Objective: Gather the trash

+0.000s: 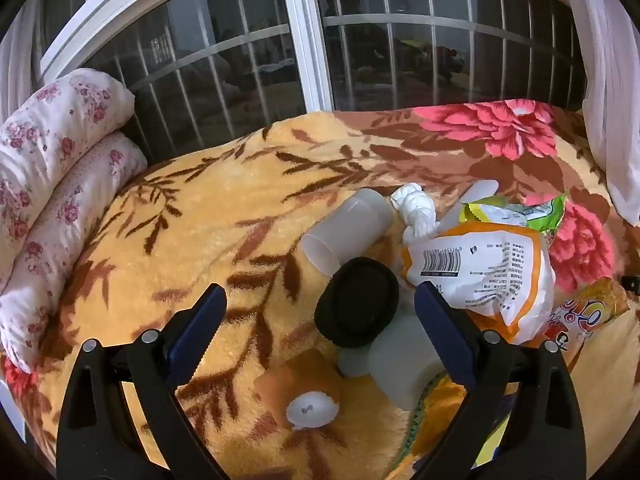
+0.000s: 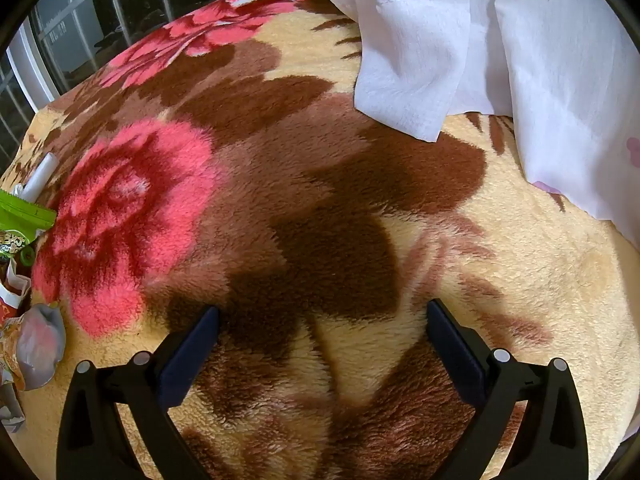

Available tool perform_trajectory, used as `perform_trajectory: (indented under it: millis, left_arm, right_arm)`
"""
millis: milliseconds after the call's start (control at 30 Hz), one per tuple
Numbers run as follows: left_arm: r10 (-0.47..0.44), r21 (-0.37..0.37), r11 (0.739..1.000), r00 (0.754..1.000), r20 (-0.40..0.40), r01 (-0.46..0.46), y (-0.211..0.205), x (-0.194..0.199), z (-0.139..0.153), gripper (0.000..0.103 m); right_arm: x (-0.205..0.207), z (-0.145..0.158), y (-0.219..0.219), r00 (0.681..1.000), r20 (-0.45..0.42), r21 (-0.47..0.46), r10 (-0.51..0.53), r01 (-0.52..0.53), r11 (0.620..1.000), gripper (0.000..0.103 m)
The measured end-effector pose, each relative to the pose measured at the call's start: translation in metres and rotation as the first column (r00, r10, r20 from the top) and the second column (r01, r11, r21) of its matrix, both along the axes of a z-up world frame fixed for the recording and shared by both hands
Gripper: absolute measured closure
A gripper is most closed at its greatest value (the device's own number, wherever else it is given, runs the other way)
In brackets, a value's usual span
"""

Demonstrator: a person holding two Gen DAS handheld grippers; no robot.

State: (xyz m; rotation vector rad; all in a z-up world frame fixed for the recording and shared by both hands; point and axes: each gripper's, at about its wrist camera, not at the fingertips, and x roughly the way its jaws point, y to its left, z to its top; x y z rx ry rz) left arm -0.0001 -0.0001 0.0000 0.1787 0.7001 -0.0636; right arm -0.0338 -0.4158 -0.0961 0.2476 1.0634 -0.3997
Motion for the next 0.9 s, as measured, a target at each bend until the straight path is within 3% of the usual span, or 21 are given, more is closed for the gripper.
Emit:
perform_trajectory:
  millis: [900]
  left_arm:
    - [-0.004,-0.022,1.000,0.999,-0.043,0.003,0.012,-0.001,0.002,0.011]
  right_arm:
    - [-0.003,0.004,0.004,1.000,-0.002,-0.016,-0.001,0.001,1.000,0.004]
